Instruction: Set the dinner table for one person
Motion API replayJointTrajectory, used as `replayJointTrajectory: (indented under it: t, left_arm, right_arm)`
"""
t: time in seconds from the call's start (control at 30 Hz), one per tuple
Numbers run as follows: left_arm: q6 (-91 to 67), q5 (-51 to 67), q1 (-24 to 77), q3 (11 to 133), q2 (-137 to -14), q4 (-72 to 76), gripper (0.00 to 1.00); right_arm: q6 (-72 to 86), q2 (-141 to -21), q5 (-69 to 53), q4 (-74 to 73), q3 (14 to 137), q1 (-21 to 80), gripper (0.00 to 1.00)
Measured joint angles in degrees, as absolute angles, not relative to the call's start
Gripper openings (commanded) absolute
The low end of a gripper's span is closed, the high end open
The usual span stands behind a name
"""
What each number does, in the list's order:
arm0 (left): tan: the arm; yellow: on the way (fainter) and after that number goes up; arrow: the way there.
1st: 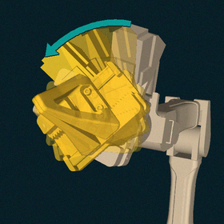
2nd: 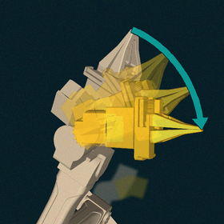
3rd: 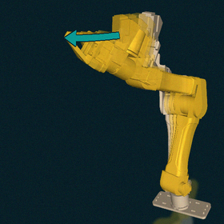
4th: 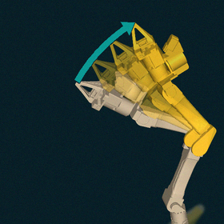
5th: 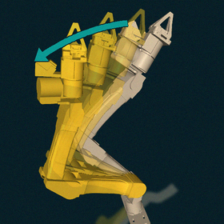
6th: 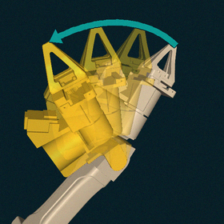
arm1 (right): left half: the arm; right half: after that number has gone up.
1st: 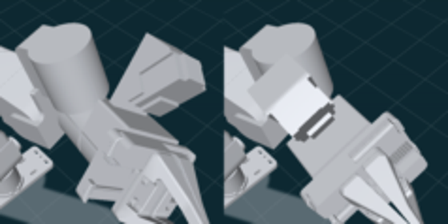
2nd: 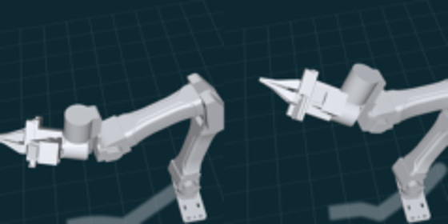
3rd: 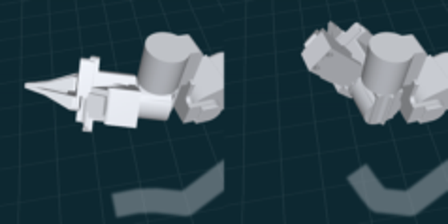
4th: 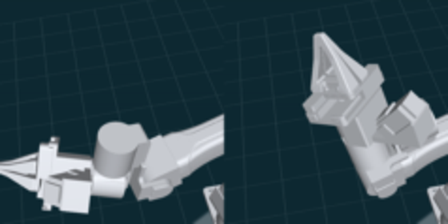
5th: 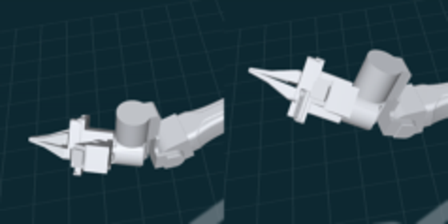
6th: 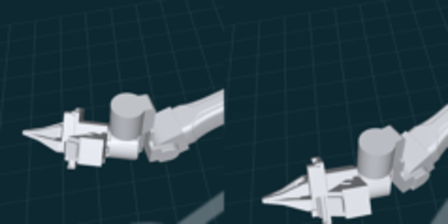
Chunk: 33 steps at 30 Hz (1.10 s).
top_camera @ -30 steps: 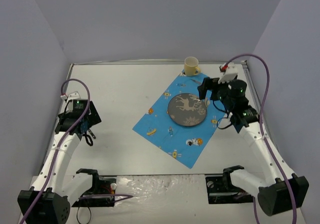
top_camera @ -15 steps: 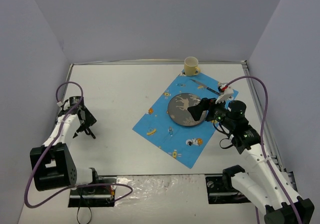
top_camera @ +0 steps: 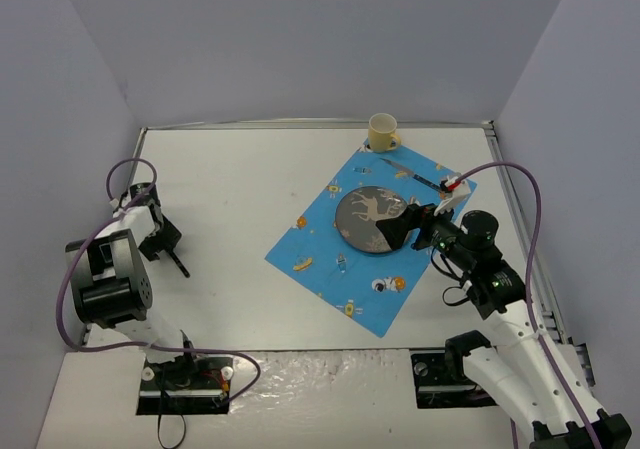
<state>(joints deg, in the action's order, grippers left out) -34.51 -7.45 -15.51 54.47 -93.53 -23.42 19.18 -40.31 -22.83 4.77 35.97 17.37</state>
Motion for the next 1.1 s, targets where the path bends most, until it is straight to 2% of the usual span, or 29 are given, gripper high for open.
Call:
replayJointTrajectory:
  t: [0.13,0.27,0.33,0.57,0.73,0.87,1.1]
  left_arm:
    - [-33.89,-6.77,-15.49,56.18,-95.72,-22.21,0.29]
    - [-33.55,-5.91,-15.49,56.73,-96.43,-21.30,0.06]
    - [-33.53,-5.64,-15.49,56.80,-96.53,-21.03,0.00]
    - [-35.18,-4.32,-15.29,56.23,-95.78,-21.07,0.00]
    - [-41.79,-4.04,-10.73,52.63,-89.11,-27.85,0.00]
    - [-49.66,-5.10,-0.23,51.96,-80.64,-34.05,0.00]
    - [-69.06,-7.15,24.39,51.75,-71.42,-36.47,0.00]
  right_arm:
    - [19.03,-40.23,-22.83,4.57,35.97,17.37,0.98]
    - [18.92,-40.23,-22.81,4.46,35.97,17.37,0.98]
    - [18.84,-40.23,-22.81,4.45,35.97,17.37,0.98]
    - [18.96,-40.21,-22.81,4.13,35.97,17.37,0.98]
    - [20.71,-39.84,-21.94,3.02,35.97,17.37,0.98]
    - [22.98,-38.92,-20.63,2.09,36.01,17.37,0.98]
    - [26.06,-38.22,-18.50,-1.95,38.44,17.37,1.00]
